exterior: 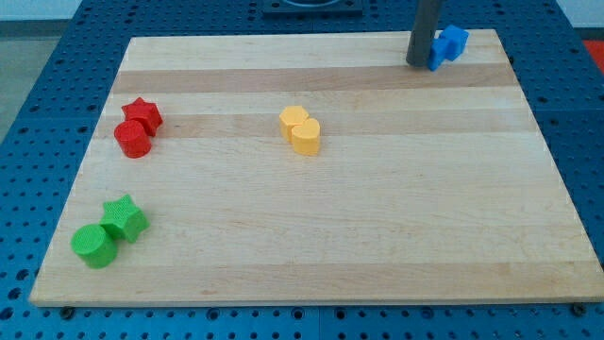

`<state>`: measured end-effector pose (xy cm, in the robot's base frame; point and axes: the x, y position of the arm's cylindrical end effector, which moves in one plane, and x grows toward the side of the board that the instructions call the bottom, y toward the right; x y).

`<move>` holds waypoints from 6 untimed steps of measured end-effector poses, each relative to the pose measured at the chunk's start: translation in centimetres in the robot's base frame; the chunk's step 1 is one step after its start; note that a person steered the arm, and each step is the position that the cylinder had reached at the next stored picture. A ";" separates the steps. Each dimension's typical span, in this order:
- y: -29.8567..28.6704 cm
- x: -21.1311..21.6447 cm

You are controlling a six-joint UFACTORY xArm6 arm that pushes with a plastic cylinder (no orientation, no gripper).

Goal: Move your arm towards the center

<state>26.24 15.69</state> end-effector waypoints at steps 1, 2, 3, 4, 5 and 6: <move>0.0 0.0; -1.8 0.5; -4.7 2.0; -5.4 2.8; -5.4 5.9; -5.4 9.6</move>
<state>35.88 10.30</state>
